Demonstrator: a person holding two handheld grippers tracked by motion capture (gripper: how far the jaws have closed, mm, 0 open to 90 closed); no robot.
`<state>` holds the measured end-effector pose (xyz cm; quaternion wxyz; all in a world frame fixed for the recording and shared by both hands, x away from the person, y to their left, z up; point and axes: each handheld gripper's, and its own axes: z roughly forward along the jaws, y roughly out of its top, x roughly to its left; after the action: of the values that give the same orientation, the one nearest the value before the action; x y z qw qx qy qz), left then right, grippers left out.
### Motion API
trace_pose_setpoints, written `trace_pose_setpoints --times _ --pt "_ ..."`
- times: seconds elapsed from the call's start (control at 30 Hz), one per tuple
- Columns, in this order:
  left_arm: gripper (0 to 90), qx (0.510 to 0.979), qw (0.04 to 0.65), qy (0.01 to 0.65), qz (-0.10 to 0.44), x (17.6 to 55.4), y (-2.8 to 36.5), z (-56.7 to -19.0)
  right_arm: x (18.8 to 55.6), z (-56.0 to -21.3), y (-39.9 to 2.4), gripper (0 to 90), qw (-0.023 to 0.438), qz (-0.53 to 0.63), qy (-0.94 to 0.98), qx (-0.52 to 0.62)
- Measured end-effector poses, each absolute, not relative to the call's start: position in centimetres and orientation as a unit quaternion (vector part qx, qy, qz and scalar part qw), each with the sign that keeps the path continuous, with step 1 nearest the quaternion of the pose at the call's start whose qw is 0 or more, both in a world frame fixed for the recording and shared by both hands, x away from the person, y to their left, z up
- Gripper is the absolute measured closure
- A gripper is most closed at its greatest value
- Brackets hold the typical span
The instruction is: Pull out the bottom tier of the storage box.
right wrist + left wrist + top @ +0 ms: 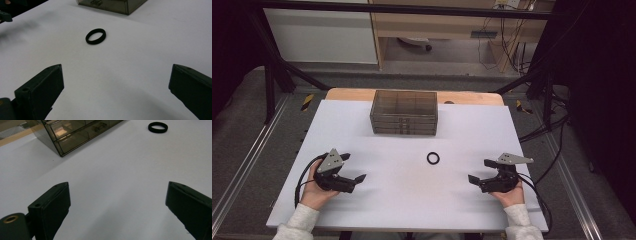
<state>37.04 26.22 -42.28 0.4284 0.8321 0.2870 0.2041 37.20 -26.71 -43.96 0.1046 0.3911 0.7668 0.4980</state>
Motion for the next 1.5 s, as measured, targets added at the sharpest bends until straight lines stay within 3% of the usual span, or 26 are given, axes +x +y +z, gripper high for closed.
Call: trace_pose_setpoints --times 1.5 --pt "7.4 0.859 0.39 0.232 0.238 38.5 22.7 -41.3 37.2 -44.0 -26.7 0.3 0.105 0.496 0.769 0.39"
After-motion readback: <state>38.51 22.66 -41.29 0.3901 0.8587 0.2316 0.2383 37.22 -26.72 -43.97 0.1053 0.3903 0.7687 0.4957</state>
